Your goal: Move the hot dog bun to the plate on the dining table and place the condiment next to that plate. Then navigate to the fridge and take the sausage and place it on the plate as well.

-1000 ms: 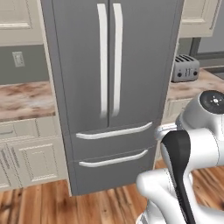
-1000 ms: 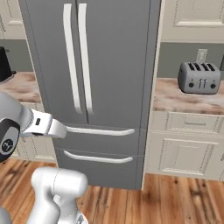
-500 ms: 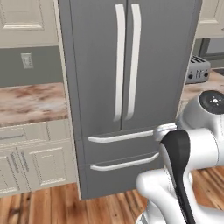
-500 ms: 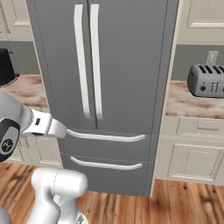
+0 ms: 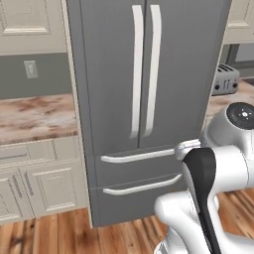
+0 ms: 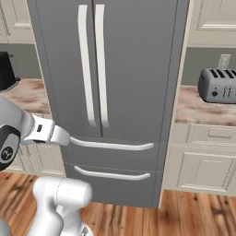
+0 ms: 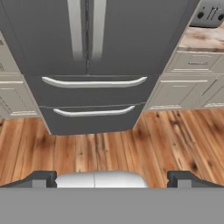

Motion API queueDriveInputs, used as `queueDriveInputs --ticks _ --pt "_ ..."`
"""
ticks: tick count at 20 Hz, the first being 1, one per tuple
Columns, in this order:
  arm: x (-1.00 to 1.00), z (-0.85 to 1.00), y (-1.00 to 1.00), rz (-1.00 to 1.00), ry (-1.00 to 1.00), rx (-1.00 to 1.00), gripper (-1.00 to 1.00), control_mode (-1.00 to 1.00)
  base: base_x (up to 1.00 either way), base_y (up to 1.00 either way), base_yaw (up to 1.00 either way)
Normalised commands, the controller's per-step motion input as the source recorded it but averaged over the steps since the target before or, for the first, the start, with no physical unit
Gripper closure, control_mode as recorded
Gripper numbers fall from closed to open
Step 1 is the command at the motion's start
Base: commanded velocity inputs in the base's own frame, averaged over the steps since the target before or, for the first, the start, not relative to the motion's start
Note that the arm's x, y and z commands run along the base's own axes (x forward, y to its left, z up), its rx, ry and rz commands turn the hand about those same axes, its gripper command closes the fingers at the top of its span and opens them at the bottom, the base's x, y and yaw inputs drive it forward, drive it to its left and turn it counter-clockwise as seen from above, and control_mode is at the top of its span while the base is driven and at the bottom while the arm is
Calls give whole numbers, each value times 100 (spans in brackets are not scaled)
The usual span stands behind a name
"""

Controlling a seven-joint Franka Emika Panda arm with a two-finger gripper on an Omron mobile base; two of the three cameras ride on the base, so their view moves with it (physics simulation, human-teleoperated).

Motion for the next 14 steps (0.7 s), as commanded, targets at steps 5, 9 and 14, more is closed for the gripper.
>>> queueDriveInputs --ticks 5,9,14 --pt "0 0 0 0 0 0 -100 100 34 -18 0" --pt "0 0 0 0 0 0 -100 100 23 -16 0" --pt "0 0 0 0 0 0 -100 100 24 -14 0"
